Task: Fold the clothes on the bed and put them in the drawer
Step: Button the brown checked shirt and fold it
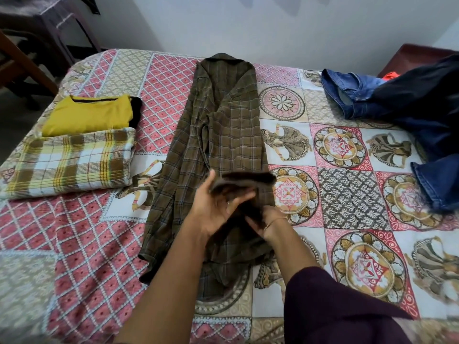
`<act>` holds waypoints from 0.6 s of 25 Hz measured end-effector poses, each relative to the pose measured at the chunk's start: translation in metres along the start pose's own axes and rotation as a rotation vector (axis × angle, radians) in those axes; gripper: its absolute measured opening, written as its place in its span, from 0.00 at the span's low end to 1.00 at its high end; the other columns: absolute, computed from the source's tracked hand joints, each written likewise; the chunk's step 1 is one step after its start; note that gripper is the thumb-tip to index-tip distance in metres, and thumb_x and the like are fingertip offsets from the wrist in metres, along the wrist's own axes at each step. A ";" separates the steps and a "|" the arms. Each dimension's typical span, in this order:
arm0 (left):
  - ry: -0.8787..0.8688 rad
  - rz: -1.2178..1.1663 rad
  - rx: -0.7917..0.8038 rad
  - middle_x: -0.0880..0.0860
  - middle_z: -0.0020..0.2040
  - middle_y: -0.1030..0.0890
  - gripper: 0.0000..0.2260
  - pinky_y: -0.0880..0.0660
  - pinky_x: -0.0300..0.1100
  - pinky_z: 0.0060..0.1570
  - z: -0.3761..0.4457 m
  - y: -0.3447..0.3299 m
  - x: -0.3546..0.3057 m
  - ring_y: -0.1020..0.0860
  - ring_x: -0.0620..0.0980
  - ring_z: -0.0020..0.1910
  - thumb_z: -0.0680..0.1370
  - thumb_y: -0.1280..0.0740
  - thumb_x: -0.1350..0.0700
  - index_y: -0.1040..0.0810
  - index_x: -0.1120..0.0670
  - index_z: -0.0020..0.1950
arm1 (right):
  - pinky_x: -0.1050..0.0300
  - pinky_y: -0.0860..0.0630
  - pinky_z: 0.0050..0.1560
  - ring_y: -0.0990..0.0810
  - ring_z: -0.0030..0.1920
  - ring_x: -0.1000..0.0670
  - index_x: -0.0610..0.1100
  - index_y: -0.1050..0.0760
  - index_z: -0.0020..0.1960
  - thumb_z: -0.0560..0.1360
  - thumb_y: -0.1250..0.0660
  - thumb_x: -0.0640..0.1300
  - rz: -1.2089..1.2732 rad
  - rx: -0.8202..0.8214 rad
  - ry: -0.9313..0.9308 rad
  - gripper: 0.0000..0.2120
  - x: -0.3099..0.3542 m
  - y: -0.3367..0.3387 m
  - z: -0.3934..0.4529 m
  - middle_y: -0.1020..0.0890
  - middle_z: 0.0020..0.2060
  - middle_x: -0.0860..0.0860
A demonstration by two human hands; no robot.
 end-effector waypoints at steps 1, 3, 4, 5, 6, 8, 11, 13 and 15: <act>-0.030 0.022 0.004 0.64 0.60 0.23 0.32 0.19 0.40 0.37 0.009 -0.007 -0.008 0.19 0.59 0.51 0.76 0.48 0.34 0.29 0.61 0.62 | 0.54 0.22 0.29 0.24 0.44 0.43 0.43 0.29 0.58 0.77 0.43 0.35 -0.163 -0.078 0.106 0.12 0.004 0.005 0.007 0.23 0.50 0.42; -0.141 0.293 -0.036 0.61 0.65 0.26 0.34 0.22 0.46 0.53 0.024 -0.014 -0.023 0.23 0.59 0.60 0.78 0.53 0.34 0.35 0.59 0.71 | 0.55 0.25 0.43 0.24 0.48 0.42 0.48 0.29 0.61 0.74 0.43 0.32 -0.519 -0.247 0.452 0.19 0.028 0.008 0.005 0.27 0.52 0.44; -0.262 0.544 -0.101 0.58 0.63 0.24 0.29 0.25 0.46 0.56 0.028 -0.010 -0.032 0.24 0.57 0.61 0.80 0.51 0.39 0.33 0.58 0.70 | 0.58 0.29 0.48 0.25 0.51 0.42 0.47 0.26 0.60 0.74 0.42 0.32 -0.569 -0.245 0.591 0.19 0.039 0.002 0.002 0.28 0.53 0.44; -0.456 0.872 -0.206 0.56 0.59 0.21 0.22 0.26 0.45 0.56 0.026 -0.008 -0.045 0.23 0.55 0.60 0.81 0.46 0.44 0.28 0.58 0.67 | 0.60 0.32 0.51 0.26 0.54 0.42 0.45 0.23 0.58 0.76 0.41 0.34 -0.549 -0.197 0.671 0.15 0.045 -0.005 -0.001 0.29 0.52 0.45; -0.694 1.218 -0.359 0.54 0.54 0.19 0.17 0.28 0.44 0.54 0.017 -0.007 -0.058 0.23 0.54 0.58 0.81 0.42 0.48 0.23 0.57 0.61 | 0.59 0.32 0.53 0.26 0.55 0.42 0.44 0.22 0.55 0.77 0.39 0.39 -0.534 -0.142 0.690 0.10 0.045 -0.011 0.002 0.27 0.51 0.44; -0.913 1.671 -0.489 0.54 0.55 0.20 0.16 0.30 0.46 0.54 0.014 -0.006 -0.052 0.25 0.55 0.59 0.80 0.42 0.49 0.21 0.57 0.58 | 0.55 0.29 0.54 0.24 0.53 0.42 0.43 0.25 0.56 0.76 0.35 0.48 -0.632 -0.137 0.628 0.12 0.041 -0.013 0.011 0.24 0.49 0.43; -0.507 1.948 -0.326 0.54 0.72 0.33 0.22 0.39 0.47 0.68 0.043 0.024 -0.010 0.37 0.53 0.71 0.81 0.44 0.47 0.34 0.55 0.72 | 0.54 0.31 0.47 0.24 0.51 0.41 0.41 0.33 0.54 0.77 0.36 0.46 -0.793 -0.194 0.568 0.11 0.036 -0.008 0.022 0.24 0.48 0.43; -0.512 1.789 -0.424 0.54 0.72 0.35 0.24 0.35 0.46 0.65 0.034 0.037 -0.012 0.35 0.53 0.70 0.80 0.42 0.46 0.37 0.56 0.73 | 0.56 0.35 0.42 0.26 0.45 0.43 0.42 0.36 0.49 0.78 0.39 0.47 -0.705 -0.212 0.596 0.09 0.038 -0.001 0.018 0.26 0.43 0.45; -0.572 1.627 -0.659 0.56 0.65 0.29 0.25 0.28 0.46 0.53 0.009 0.048 -0.020 0.27 0.55 0.61 0.78 0.41 0.42 0.34 0.57 0.69 | 0.55 0.36 0.39 0.27 0.41 0.44 0.41 0.36 0.47 0.79 0.41 0.49 -0.778 -0.207 0.629 0.11 0.034 0.004 0.013 0.27 0.37 0.47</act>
Point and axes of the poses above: each hand's wrist, its own z-axis towards the middle knuckle, its own y-axis out of the back of the hand, x = y × z, the point moved 9 cm from there along z, towards the middle knuckle
